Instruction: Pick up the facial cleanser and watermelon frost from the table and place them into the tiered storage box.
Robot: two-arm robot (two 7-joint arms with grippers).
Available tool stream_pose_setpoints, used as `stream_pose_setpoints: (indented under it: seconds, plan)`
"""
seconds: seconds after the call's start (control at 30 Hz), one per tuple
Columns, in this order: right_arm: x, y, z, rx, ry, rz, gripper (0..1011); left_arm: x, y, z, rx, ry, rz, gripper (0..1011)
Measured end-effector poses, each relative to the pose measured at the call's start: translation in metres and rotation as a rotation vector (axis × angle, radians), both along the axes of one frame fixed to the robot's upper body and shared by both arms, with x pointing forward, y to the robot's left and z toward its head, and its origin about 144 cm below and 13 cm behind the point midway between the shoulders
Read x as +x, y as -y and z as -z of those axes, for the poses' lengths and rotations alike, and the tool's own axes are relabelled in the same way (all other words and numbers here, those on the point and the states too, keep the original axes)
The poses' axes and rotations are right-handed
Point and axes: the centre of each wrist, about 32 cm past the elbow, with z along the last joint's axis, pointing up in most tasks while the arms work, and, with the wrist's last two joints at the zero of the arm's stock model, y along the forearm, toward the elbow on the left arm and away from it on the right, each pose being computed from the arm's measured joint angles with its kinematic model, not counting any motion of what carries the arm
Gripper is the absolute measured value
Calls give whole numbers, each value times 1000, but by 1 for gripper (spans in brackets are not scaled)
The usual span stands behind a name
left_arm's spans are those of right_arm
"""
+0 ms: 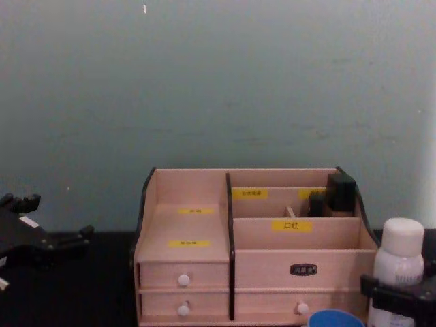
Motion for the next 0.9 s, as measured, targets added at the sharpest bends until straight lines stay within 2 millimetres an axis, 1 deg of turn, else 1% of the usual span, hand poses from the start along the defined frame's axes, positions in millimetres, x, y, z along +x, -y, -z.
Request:
stream_pose_setpoints:
  seconds: [0.1,0.17,0.23,0.27,0.3,0.37,0.4,0.43,0.47,0.9]
  plan:
    - [0,0,0,1,0,0,903,0,0,0,0,0,0,1001]
    - [0,0,0,1,0,-1,836,0,0,0,0,0,0,1001]
    - [0,0,0,1,0,-1,799,0,0,0,0,0,0,1002]
    - [0,0,0,1,0,-1,744,0,0,0,0,0,0,1001]
    - [0,0,0,2,0,-1,744,0,0,0,0,0,0,1001]
    - [0,0,0,2,0,-1,651,0,0,0,0,0,0,1001]
    - [0,0,0,2,0,-1,651,0,0,0,0,0,0,1001]
    - [0,0,0,2,0,-1,615,0,0,0,0,0,0,1001]
    - [0,0,0,2,0,-2,601,0,0,0,0,0,0,1001]
    - [-3,2,-2,5,5,0,601,0,0,0,0,0,0,1001]
